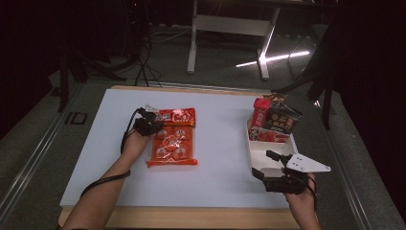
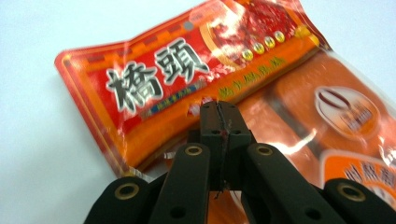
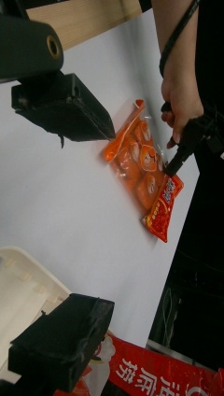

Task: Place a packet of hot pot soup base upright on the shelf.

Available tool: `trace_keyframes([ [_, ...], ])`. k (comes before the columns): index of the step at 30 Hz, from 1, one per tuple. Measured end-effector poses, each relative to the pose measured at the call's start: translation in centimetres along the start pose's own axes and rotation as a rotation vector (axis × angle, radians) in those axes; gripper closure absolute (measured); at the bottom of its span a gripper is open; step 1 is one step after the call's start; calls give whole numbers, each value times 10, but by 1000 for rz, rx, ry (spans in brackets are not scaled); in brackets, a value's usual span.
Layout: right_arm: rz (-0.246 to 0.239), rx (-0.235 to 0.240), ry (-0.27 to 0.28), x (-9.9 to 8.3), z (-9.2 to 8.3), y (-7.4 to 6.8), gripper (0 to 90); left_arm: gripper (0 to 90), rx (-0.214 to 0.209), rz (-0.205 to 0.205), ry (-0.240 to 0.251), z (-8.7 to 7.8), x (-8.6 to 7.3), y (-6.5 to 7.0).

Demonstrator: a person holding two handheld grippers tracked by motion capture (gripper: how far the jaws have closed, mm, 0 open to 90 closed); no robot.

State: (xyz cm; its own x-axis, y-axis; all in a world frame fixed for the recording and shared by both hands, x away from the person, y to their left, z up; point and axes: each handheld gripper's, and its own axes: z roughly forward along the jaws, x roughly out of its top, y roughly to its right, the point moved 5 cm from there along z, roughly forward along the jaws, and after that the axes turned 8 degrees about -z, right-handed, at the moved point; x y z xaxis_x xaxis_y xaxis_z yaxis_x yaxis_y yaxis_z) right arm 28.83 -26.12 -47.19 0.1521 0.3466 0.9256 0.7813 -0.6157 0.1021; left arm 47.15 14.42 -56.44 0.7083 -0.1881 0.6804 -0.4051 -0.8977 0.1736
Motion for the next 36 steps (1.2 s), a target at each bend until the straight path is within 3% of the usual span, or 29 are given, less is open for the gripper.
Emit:
trace_keyframes([
  [5, 4, 7, -1, -1, 2, 0, 150, 900, 52, 86, -37, 16, 11, 5],
  [10, 1, 17, -7, -1, 5, -2, 150, 900, 64, 128, -86, 26, 13, 8],
  [13, 3, 21, -4, -1, 5, -2, 150, 900, 32, 102, -106, 24, 12, 8],
  [16, 5, 22, -5, -1, 6, -2, 151, 900, 32, 108, -117, 23, 11, 11],
  [20, 0, 24, -6, -1, 6, -4, 151, 900, 22, 95, -96, 19, 3, 16],
  [27, 6, 28, -8, -1, 7, -4, 151, 900, -29, 130, -108, 9, -11, 37],
  [29, 5, 28, -7, -1, 7, -4, 151, 900, -29, 130, -108, 9, -11, 37],
  [30, 6, 28, -5, 0, 6, -4, 151, 900, -68, 147, -119, 4, -19, 49],
  [33, 9, 29, -5, 0, 6, -4, 151, 900, -88, 167, -130, 1, -24, 61],
  [35, 9, 29, -5, 0, 7, -4, 151, 900, -88, 167, -130, 1, -24, 61],
  [36, 9, 29, -5, 0, 7, -4, 151, 900, -97, 178, -141, 0, -27, 68],
])
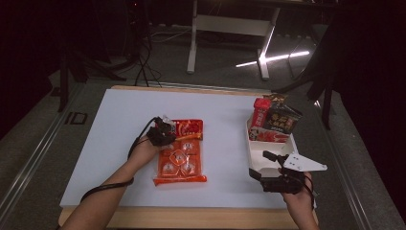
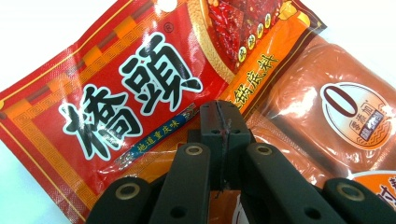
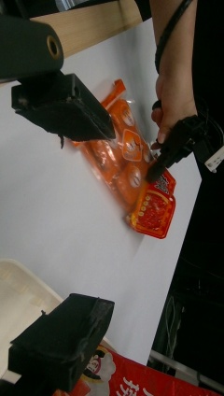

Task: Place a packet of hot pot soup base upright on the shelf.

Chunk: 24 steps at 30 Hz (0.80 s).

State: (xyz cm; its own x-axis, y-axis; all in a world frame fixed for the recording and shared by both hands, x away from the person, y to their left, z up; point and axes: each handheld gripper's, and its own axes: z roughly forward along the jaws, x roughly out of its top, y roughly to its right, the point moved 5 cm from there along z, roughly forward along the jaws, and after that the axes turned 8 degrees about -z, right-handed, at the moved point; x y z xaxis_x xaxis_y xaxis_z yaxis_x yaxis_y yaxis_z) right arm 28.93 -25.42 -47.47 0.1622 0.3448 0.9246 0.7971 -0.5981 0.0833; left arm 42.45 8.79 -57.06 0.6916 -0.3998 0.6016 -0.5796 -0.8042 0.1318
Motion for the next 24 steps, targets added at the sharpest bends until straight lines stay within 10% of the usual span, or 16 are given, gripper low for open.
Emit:
trace_keyframes([
  [12, -2, 0, -1, 0, 0, -1, 151, 900, -84, 45, -28, -6, -14, 36],
  [24, 0, -3, -2, 0, 0, 1, 151, 900, -93, 51, 31, -26, -21, 30],
])
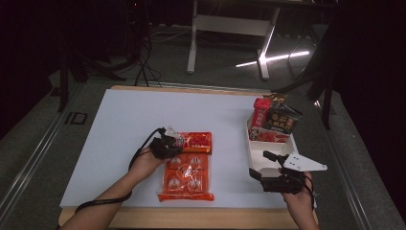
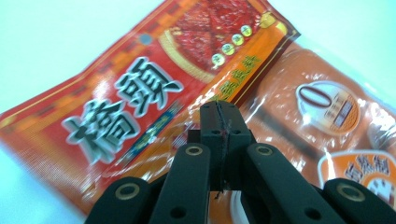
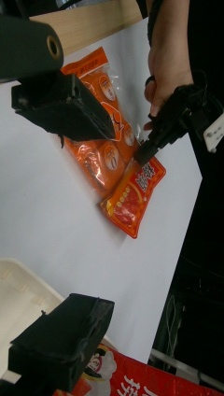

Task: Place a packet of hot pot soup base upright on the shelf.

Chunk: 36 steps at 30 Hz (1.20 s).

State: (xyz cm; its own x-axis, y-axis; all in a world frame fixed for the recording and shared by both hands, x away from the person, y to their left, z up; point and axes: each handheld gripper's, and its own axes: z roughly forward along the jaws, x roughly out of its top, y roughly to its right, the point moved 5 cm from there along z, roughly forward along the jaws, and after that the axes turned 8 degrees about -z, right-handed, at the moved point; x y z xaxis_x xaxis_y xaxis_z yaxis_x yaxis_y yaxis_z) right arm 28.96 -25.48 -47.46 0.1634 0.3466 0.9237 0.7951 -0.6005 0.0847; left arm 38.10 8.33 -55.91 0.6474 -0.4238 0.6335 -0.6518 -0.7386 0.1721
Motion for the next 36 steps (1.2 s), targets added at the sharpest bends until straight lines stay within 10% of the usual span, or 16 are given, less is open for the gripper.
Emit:
trace_keyframes([
  [8, -9, 1, -1, 2, 1, -3, 151, 894, 5, -95, 37, -25, -14, -16],
  [16, -16, 0, -6, 2, 2, -4, 151, 604, -6, -166, 97, -38, -21, -33],
  [36, -20, 1, -18, 0, 3, -3, 169, 453, -44, -234, 144, -16, -26, -74],
])
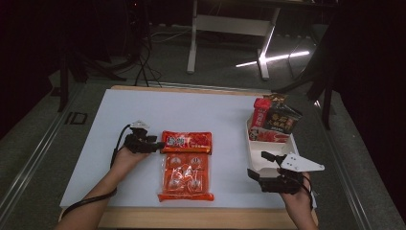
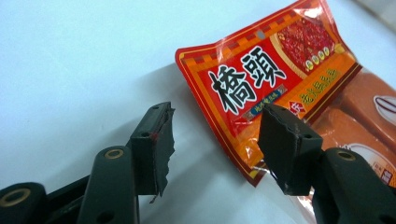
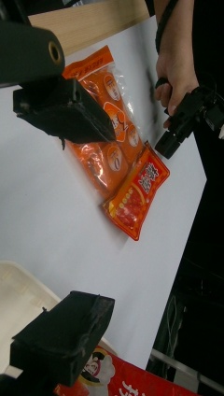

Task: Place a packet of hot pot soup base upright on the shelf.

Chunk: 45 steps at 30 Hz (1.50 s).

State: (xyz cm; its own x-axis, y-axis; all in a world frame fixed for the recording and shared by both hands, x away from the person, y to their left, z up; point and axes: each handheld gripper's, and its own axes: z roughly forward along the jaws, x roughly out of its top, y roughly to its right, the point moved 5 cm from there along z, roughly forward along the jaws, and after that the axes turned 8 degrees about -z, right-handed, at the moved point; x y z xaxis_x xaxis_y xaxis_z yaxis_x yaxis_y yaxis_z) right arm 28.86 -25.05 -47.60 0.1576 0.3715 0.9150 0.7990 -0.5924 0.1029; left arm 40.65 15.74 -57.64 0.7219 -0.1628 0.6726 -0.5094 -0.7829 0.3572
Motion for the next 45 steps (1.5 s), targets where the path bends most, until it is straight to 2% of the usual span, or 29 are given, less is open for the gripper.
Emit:
trace_keyframes([
  [4, 5, 3, 5, 0, 0, 1, 177, 464, -5, -9, -31, 10, -1, 0],
  [8, 13, 11, 22, 0, -2, 1, 181, 502, -24, -24, -22, 14, 2, -1],
  [12, 22, 20, 31, 0, -2, 1, 180, 559, -36, -21, -25, 16, 3, 0],
  [13, 26, 26, 25, 0, -1, 1, 180, 596, -56, -10, -46, 18, 3, 4],
  [15, 26, 28, 23, -1, -1, 1, 180, 613, -57, 0, -52, 19, 4, 6],
  [16, 20, 28, 13, -1, 0, 0, 180, 630, -87, -1, -67, 22, 4, 10],
  [20, 1, 25, 2, -2, 1, -1, 181, 642, -87, 1, -70, 25, 6, 12],
  [23, 10, 29, 16, -1, -1, 0, 183, 701, -97, 12, -75, 27, 6, 16],
  [25, 20, 20, 34, 0, -3, 2, 184, 751, -98, 12, -75, 28, 7, 18],
  [28, 8, -2, 34, 0, -4, 4, 185, 764, -102, 5, -71, 29, 7, 19],
  [31, 5, 19, 33, 0, -4, 2, 183, 792, -111, -15, -68, 30, 6, 20],
  [33, -1, 32, 36, 0, -2, 0, 176, 848, -116, -18, -74, 32, 6, 23],
  [35, 4, 35, 43, 1, -2, -1, 153, 850, -103, -8, -80, 32, 7, 25],
  [37, -13, 24, 52, 3, -2, -2, 135, 886, -85, 7, -81, 31, 8, 27],
  [40, -38, 12, 39, 5, -2, -4, 113, 890, -70, 11, -78, 30, 8, 29],
  [42, -49, 8, 26, 6, 0, -7, 113, 891, -65, 20, -70, 29, 9, 29],
  [45, -62, 10, 9, 8, 3, -8, 134, 891, -73, 11, -55, 27, 9, 30],
])
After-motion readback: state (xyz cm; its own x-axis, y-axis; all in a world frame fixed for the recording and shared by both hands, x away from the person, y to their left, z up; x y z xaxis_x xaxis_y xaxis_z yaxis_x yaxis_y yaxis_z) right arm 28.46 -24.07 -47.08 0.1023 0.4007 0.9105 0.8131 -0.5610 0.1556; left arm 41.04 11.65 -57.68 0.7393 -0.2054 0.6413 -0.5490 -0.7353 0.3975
